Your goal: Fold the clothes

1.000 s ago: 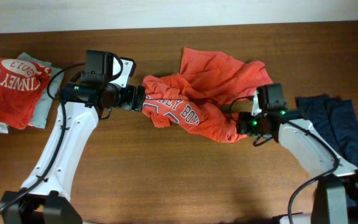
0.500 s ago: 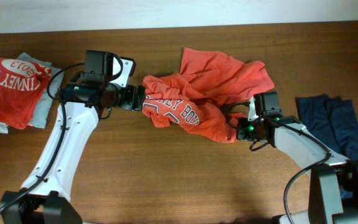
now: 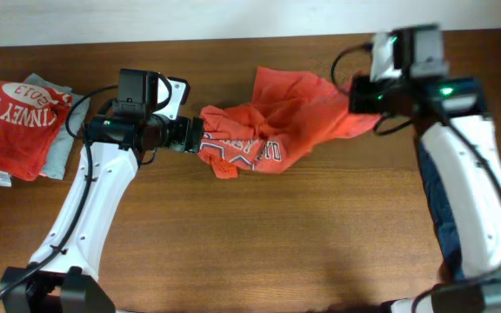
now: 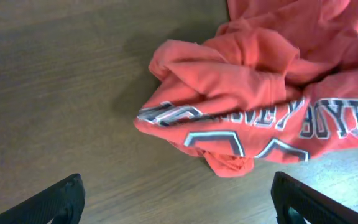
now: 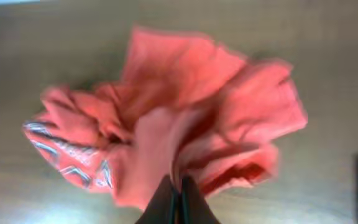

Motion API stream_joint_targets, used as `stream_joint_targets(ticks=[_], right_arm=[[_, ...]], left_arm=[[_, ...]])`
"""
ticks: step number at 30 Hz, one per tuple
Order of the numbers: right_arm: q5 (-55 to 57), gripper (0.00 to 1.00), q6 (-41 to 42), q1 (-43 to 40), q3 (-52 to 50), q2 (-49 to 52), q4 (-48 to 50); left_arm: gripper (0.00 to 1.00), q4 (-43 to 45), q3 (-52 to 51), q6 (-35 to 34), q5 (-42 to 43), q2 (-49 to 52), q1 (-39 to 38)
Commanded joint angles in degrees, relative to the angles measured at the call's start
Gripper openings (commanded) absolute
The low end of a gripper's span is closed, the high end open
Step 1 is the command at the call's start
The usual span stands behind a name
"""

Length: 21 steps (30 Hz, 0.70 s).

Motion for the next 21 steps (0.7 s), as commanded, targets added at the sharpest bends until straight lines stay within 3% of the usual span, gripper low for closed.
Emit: stream_joint_targets(ticks=[1,9,21], right_arm=[[1.40,0.04,-2.84,-0.35,12.00,-1.03,-2.34],[4.15,0.04,-4.04,-0.37,25.49,-1.05,-2.45],[3.10,0.04,-3.76,1.70,27.67,-0.98,6.14]], left_arm=[[0.95,-0.15,3.32,-0.70,0.09,-0.17,0.20],[0.95,-3.63,5.86,1.27,2.03,-0.46,0.02],[0.95,-3.58,5.95,2.54,2.14,-5.92,0.11]])
